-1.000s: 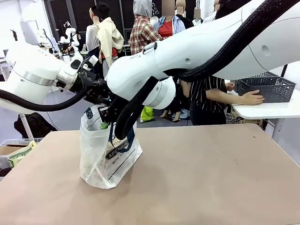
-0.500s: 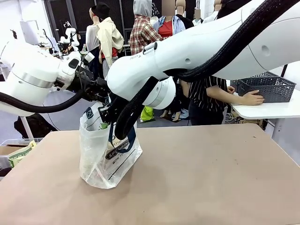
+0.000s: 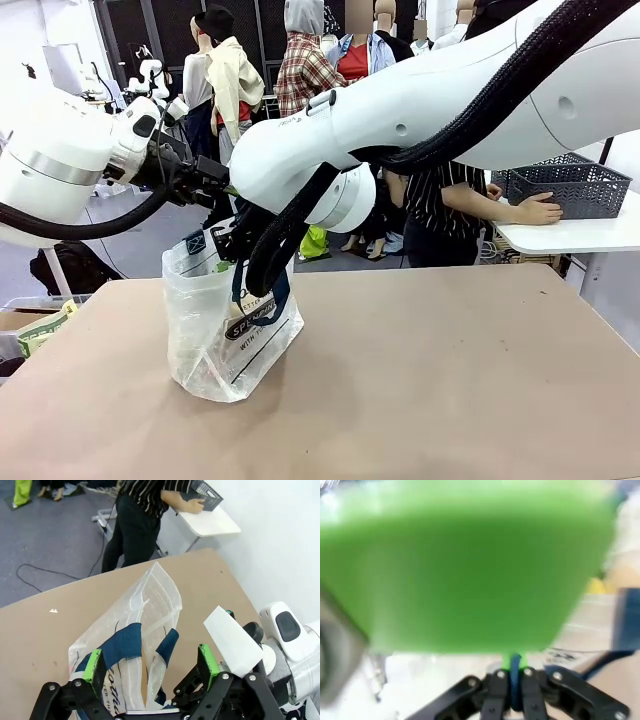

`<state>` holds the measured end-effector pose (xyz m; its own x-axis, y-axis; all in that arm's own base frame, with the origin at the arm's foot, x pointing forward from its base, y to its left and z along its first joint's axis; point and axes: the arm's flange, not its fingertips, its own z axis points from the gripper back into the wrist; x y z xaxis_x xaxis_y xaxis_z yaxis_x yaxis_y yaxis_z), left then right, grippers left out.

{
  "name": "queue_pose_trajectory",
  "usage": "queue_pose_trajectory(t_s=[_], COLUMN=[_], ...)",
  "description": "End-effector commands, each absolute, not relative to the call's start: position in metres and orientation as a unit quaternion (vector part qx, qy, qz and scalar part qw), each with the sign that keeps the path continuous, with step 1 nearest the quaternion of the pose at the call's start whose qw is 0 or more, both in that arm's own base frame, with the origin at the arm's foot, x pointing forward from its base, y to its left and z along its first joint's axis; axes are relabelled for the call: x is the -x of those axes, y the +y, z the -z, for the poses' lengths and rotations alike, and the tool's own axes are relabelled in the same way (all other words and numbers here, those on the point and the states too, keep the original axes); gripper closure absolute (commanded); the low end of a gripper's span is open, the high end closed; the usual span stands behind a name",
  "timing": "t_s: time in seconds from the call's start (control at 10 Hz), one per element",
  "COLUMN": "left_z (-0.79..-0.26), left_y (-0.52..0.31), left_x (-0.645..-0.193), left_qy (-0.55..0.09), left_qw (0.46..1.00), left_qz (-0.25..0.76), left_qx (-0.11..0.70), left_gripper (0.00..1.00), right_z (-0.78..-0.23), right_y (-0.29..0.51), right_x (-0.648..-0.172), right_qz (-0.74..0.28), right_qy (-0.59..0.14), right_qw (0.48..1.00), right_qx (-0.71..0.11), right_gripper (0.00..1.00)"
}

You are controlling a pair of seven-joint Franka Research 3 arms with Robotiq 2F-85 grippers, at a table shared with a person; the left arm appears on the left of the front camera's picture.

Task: Transfer purchased items from the store into the shopping bag.
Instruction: Move the Reusable shopping bag to the right side of the table.

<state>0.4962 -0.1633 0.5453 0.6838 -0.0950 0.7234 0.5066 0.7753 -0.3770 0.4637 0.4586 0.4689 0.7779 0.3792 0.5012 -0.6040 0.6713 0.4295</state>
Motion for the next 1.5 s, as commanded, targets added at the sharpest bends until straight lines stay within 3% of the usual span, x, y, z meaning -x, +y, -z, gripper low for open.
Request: queue_pose_trajectory(t_s=[0.0,0.9,1.4], left_z=[-0.540,-0.495,-0.482], left_y=[-0.158,-0.193,-0.212], left_x=[-0.495,-0.524,-0.525], left_qy=[-0.363,-0.246,-0.202], left_qw=[0.874,0.910,0.896], left_qz=[0.162,0.194,0.231], left_qx=[0.280,0.273,0.320], left_gripper=[0.06,0.06,0.06], right_z=[-0.464,-0.462,-0.461], right_y=[0.462,0.465,0.466], right_x=[-0.465,-0.464,-0.466], right_qz=[-0.276,-0.275,-0.276], right_qy=[-0.184,-0.181,-0.177], right_qw=[0.897,0.898,0.898], right_qx=[-0.294,-0.291,-0.293], right_gripper=[1.00,1.00,1.00])
